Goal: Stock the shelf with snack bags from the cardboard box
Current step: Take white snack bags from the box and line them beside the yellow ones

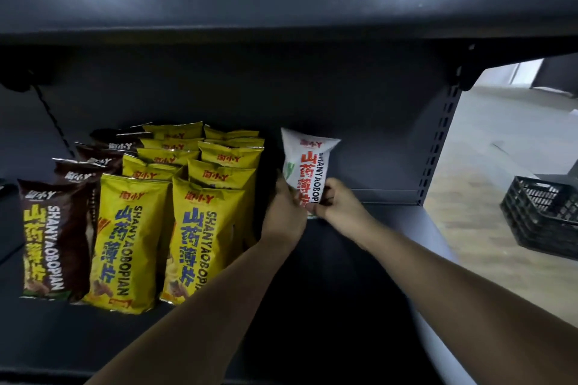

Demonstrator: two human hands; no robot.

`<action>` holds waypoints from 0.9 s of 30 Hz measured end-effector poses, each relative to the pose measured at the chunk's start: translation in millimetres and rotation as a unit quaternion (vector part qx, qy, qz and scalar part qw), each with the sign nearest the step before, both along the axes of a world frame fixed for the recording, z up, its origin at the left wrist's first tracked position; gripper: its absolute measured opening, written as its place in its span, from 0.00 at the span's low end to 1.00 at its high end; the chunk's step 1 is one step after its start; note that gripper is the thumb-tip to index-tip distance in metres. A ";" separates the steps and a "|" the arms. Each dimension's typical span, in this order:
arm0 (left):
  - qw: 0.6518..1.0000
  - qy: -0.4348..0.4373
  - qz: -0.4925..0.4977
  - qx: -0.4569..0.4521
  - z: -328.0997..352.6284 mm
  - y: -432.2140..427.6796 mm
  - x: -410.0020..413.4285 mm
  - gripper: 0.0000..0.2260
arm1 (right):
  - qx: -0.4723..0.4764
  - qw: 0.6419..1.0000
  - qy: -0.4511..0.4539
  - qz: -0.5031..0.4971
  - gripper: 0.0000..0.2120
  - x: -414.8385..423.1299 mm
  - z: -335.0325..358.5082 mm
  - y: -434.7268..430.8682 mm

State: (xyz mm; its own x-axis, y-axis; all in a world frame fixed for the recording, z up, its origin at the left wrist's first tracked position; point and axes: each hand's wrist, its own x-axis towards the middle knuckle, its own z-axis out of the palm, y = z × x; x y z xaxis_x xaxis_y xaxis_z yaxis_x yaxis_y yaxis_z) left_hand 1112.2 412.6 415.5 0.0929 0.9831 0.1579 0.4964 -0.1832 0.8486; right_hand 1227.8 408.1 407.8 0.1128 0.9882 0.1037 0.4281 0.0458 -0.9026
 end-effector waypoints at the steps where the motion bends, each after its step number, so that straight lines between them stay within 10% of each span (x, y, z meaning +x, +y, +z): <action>1: 0.999 0.035 0.018 0.009 -4.0 1.2 0.2 0.19 | 0.014 1.000 -0.011 -0.002 0.18 -3.6 -4.5 4.8; 27: 0.986 0.105 0.114 0.069 -32.5 14.1 2.0 0.22 | 0.089 0.978 -0.147 -0.120 0.12 -26.4 -36.2 21.0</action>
State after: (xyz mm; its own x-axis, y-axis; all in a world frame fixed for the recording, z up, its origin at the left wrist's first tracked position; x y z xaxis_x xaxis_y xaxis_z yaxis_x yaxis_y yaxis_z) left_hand 1114.2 426.7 383.1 -0.0831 0.9529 0.2916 0.6998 -0.1526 0.6979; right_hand 1201.5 429.1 371.6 0.2779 0.9003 0.3350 0.6856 0.0584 -0.7256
